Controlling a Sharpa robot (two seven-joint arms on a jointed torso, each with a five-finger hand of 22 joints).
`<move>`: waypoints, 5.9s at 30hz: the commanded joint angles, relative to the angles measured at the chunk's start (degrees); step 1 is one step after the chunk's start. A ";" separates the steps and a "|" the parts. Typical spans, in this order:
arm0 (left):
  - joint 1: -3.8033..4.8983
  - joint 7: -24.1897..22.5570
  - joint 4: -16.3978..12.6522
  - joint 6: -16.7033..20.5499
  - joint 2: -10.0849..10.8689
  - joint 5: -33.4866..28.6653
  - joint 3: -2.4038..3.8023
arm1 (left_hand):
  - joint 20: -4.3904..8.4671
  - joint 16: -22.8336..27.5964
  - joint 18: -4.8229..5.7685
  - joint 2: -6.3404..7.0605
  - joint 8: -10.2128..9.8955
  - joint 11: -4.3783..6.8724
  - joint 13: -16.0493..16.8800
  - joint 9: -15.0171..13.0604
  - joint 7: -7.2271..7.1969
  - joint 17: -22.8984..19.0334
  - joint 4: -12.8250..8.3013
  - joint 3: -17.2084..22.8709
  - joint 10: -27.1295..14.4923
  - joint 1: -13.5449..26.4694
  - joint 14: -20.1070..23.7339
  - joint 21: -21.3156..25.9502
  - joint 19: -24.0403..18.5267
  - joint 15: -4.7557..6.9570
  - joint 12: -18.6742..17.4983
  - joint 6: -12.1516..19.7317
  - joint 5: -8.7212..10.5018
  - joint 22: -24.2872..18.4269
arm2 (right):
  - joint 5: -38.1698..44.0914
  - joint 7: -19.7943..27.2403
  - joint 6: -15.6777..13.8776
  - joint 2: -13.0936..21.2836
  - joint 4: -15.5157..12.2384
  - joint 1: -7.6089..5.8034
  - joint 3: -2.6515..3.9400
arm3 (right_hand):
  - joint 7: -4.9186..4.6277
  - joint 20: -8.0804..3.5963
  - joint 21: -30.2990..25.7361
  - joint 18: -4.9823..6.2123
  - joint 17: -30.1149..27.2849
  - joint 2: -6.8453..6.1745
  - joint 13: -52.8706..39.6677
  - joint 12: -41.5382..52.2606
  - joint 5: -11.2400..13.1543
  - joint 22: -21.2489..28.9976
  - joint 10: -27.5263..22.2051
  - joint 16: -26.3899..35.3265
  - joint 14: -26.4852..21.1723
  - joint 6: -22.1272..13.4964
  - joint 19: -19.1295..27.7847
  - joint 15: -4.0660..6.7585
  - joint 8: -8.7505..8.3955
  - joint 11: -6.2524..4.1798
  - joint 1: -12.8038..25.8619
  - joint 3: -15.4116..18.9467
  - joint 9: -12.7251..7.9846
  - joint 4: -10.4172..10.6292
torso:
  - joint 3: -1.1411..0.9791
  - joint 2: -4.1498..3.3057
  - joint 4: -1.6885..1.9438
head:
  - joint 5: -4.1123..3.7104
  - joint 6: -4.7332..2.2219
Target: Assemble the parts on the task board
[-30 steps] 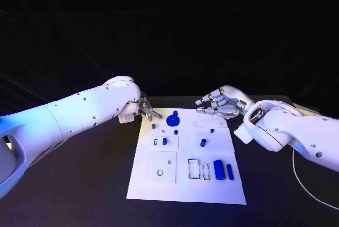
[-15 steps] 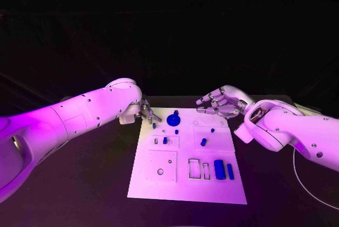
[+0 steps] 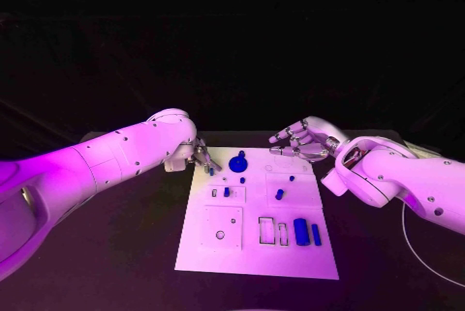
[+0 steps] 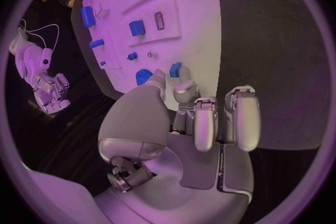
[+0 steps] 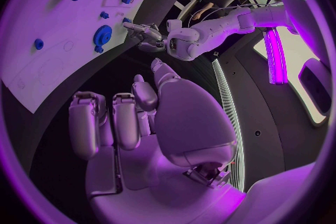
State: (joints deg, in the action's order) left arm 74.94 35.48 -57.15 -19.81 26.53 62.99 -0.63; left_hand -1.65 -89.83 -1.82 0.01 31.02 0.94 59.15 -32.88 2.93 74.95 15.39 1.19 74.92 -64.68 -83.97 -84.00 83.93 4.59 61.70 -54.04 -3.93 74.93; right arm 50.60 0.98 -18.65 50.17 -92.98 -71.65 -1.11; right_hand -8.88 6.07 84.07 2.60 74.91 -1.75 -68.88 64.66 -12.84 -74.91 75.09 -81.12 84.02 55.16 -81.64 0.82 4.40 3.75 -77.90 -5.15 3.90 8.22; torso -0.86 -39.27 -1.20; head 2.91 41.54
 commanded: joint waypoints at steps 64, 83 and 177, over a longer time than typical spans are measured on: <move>-4.94 -5.39 -22.69 12.58 13.80 -0.73 -0.88 | 0.17 -0.17 0.37 4.30 2.78 0.56 -1.23 -0.23 -0.17 15.05 -15.53 38.63 1.55 -3.57 -6.03 -0.69 3.71 0.10 -0.09 0.52 -1.63 11.29 | 0.34 -0.30 2.34 0.00 0.29 0.39 -0.19 | -0.06 -0.23 -0.30 0.46 2.82 0.57 -0.09 0.19 -0.60 -2.43 -0.38 0.23 3.24 -0.06 0.40 -0.35 0.26 0.09 -0.15 0.29 0.06 -0.27 | -0.15 0.32 0.48 | 0.38 1.24; -5.68 -1.80 -22.68 8.50 13.12 1.80 -0.90 | 0.21 -0.17 0.37 4.66 2.86 0.62 -1.19 -0.18 -0.23 15.05 -16.09 39.27 1.77 -3.33 -6.03 -0.69 3.72 0.15 -0.03 0.28 -2.03 11.32 | 0.34 -0.30 2.40 0.08 0.23 0.44 -0.20 | -0.06 -0.23 -0.30 0.46 2.82 0.57 -0.09 0.19 -0.60 -2.43 -0.38 0.23 3.24 -0.06 0.40 -0.35 0.26 0.09 -0.15 0.29 0.06 -0.27 | -0.19 0.36 0.42 | 0.38 1.95; -5.07 -14.88 -24.47 29.88 15.09 -10.34 0.55 | -0.98 8.32 -4.73 4.13 -0.43 -1.55 -17.34 4.40 1.92 5.00 -1.27 8.47 -11.15 2.41 -1.65 25.07 -6.97 -1.47 -17.41 3.29 -3.91 -2.57 | 0.23 -0.21 2.92 0.02 0.48 0.62 -0.24 | -0.07 -0.25 -0.43 0.52 2.59 0.60 0.09 0.03 -0.71 -2.20 -0.53 0.43 3.20 -0.01 0.55 -0.36 0.31 0.10 -0.15 0.46 0.07 -0.24 | -0.14 0.32 0.42 | -0.59 1.72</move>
State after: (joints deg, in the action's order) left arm 69.78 28.29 -81.62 4.39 41.74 56.76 -0.12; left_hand -2.58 -81.41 -6.47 4.12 30.56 -0.55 42.26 -28.47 4.77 74.90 14.14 9.66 64.04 -62.18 -83.84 -59.03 76.88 3.13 44.70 -50.84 -7.67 71.66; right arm 50.59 0.62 -16.56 50.20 -92.48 -71.07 -1.35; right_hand -8.88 5.86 83.84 2.60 74.94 -1.52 -68.89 64.66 -13.20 -74.91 74.88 -80.89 84.02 55.16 -81.43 0.82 4.40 3.96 -78.13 -4.99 3.90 8.06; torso -1.04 -38.92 -0.77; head 2.50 43.36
